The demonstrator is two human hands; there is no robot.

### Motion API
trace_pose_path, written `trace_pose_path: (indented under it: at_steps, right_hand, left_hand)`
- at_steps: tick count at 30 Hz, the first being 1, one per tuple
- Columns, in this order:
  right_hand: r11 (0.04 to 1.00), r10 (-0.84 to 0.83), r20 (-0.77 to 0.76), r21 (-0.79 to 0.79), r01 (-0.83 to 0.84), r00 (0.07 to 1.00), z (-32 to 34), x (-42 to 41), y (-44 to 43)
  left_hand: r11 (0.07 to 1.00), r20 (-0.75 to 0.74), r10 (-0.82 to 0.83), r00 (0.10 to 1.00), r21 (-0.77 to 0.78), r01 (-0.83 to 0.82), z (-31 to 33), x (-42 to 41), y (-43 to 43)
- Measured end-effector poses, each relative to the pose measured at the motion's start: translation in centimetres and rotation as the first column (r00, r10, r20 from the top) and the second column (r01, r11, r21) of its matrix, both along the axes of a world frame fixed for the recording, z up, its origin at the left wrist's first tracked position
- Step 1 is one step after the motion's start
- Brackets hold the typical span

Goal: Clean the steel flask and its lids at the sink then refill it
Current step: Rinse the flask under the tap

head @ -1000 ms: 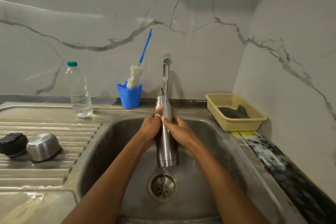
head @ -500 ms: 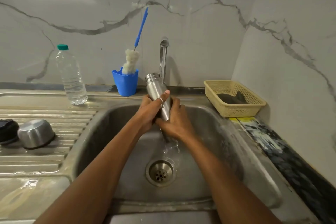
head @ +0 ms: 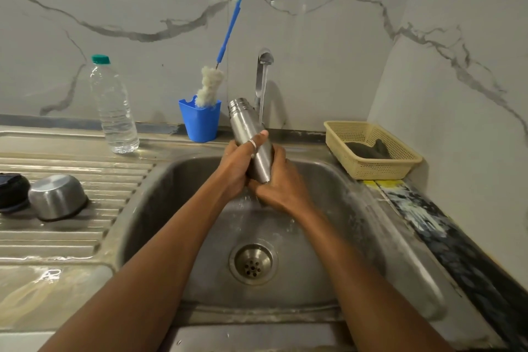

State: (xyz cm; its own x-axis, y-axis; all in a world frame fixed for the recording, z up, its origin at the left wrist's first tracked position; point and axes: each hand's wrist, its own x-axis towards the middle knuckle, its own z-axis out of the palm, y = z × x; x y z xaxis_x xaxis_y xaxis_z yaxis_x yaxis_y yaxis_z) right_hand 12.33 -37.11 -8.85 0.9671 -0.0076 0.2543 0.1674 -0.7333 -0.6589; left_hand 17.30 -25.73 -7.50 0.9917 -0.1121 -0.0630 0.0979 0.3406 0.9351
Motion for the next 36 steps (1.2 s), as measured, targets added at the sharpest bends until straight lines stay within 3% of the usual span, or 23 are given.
trace_pose_path:
  at_steps: [3,5,7,9,11,12,15,19,24,30,32,33,35,36]
  right_hand:
    - [0.891,0.201,-0.179,0.442,-0.103,0.963,1.3,-0.6,-0.5]
    - [0.799,0.275,-0.235,0.595,-0.085,0.932,1.8,-0.9,-0.8]
    - [0.831,0.219,-0.216,0.552,-0.066,0.952,1.7,-1.0,-0.5]
    - [0.97,0.063,-0.087,0.24,-0.04,0.994,0.9,-0.8,-0.2]
    - [0.996,-0.033,0.015,-0.082,0.034,0.999,-0.1,-0.4,-0.3]
    - [0.994,-0.036,-0.005,-0.105,0.035,0.999,-0.2,-0.3,-0.5]
    - [0.992,0.069,-0.167,0.116,-0.05,0.983,0.1,0.0,-0.9]
    - [0.899,0.217,-0.339,0.434,-0.052,0.915,1.9,-1.2,-2.4]
    - [0.86,0.047,-0.244,0.503,0.084,0.969,2.4,-1.3,-4.7]
    - [0.632,-0.18,-0.067,0.757,0.167,0.981,2.9,-0.8,-5.4]
    - [0.598,-0.214,-0.027,0.786,0.153,0.976,3.2,-0.9,-5.3]
    - [0.591,-0.234,-0.016,0.791,0.155,0.972,3.3,-0.9,-5.4]
    - [0.599,-0.265,0.012,0.785,0.155,0.964,3.4,-0.9,-5.5]
    - [0.616,-0.277,0.028,0.773,0.155,0.961,3.2,-0.8,-5.5]
  left_hand:
    - [0.999,-0.018,0.02,1.0,-0.048,-0.021,-0.1,0.3,0.5]
    - [0.994,-0.031,-0.012,0.999,-0.113,0.008,-0.1,0.4,0.7]
    - [0.997,-0.025,-0.008,1.0,-0.072,0.006,0.4,0.1,0.5]
    - [0.999,0.002,-0.014,1.0,0.045,0.014,0.4,0.1,0.0]
    - [0.992,0.031,-0.044,0.999,0.12,0.04,0.0,-0.1,-0.6]
    - [0.99,0.03,-0.053,0.998,0.135,0.049,-0.2,-0.2,-0.6]
    - [0.991,-0.005,-0.045,0.999,0.126,0.045,-0.6,-0.1,-0.1]
    - [0.999,-0.048,-0.04,0.998,0.023,0.041,-0.3,-0.1,0.1]
    - [0.998,-0.078,-0.009,0.997,-0.068,0.003,0.3,-0.3,-0.2]
    - [0.964,-0.118,0.074,0.99,-0.245,-0.101,0.5,0.1,0.5]
    - [0.97,-0.134,0.139,0.981,-0.18,-0.162,0.3,0.2,0.8]
    - [0.977,-0.132,0.188,0.973,-0.075,-0.199,0.0,0.3,0.9]
    - [0.925,-0.052,0.265,0.963,0.296,-0.239,-0.5,0.1,1.1]
    - [0.838,0.026,0.269,0.963,0.487,-0.247,-0.7,-0.3,1.0]
